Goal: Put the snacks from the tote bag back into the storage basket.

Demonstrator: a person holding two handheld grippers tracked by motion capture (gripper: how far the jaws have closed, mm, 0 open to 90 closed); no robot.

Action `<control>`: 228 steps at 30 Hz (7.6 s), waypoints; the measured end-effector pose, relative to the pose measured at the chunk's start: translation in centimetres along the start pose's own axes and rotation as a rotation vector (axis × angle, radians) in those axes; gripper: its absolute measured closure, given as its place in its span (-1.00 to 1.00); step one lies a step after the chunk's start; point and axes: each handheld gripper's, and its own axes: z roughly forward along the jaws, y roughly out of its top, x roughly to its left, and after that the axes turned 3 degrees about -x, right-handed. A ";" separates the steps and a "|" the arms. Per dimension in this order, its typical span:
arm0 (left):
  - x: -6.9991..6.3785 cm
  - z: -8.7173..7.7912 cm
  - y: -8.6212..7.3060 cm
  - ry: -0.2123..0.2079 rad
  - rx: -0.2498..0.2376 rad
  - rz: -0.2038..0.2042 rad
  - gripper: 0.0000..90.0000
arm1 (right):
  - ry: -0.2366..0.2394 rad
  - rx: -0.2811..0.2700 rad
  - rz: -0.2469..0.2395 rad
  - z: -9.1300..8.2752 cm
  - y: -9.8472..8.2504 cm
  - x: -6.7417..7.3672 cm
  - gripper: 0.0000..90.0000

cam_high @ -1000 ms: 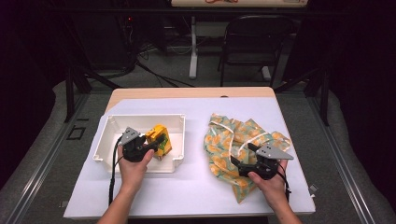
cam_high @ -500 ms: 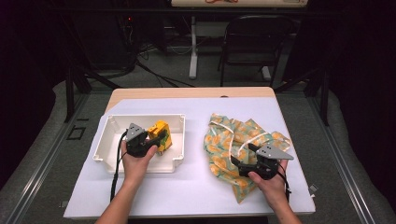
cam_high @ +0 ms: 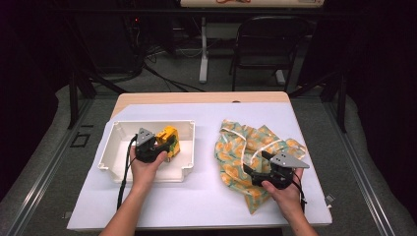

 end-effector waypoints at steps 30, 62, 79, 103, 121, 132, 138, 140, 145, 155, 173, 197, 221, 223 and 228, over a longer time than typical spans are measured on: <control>-1.0 -4.7 -1.2 0.011 0.057 -0.105 -0.37 | -0.008 -0.007 0.001 -0.3 0.0 0.0 -0.70; -3.0 -3.0 -2.7 0.022 0.171 -0.068 1.00 | -0.006 -0.006 0.002 -0.2 0.0 0.1 -0.72; -1.7 -3.2 -2.5 0.054 0.183 -0.093 1.00 | -0.008 -0.021 -0.024 -1.7 0.6 -0.1 -0.71; 0.2 -2.7 -1.9 0.096 0.224 -0.174 1.00 | -0.009 -0.023 0.008 -3.7 0.0 -1.0 -0.70; 0.1 -0.8 -1.2 0.126 0.311 -0.180 1.00 | -0.010 -0.025 -0.017 -3.5 -0.3 -0.3 -0.70; -0.2 0.6 -0.4 0.155 0.345 -0.167 1.00 | -0.010 -0.030 -0.014 -3.5 -0.3 -0.4 -0.70; 0.1 1.4 0.0 0.166 0.352 -0.210 1.00 | -0.012 -0.026 -0.015 -3.5 -0.4 -0.6 -0.70; 0.2 1.7 0.1 0.160 0.360 -0.232 1.00 | -0.011 -0.025 -0.016 -3.4 -0.4 -0.6 -0.70; 0.4 2.3 0.1 0.158 0.362 -0.257 1.00 | -0.009 -0.022 -0.015 -3.5 -0.4 -0.7 -0.70; 0.6 2.5 0.1 0.161 0.353 -0.274 1.00 | -0.011 -0.018 -0.015 -3.4 -0.5 -0.8 -0.70; 0.6 1.9 0.4 0.137 0.312 -0.272 0.85 | -0.020 -0.017 -0.006 -3.3 -0.7 -1.1 -0.70; -1.1 -5.2 -0.1 -0.020 0.139 -0.169 -0.89 | -0.029 -0.009 -0.013 -3.4 -0.8 -1.2 -0.70; -0.9 -12.0 -2.5 -0.053 0.082 -0.088 -1.00 | -0.046 -0.002 -0.005 -3.7 -0.9 -1.7 -0.71; -0.8 -12.8 -2.7 -0.053 0.073 -0.081 -1.00 | -0.048 -0.006 -0.002 -3.8 -1.0 -1.7 -0.71; -0.4 -13.7 -3.1 -0.033 0.057 -0.090 -1.00 | -0.049 -0.003 0.000 -3.9 -1.0 -1.9 -0.71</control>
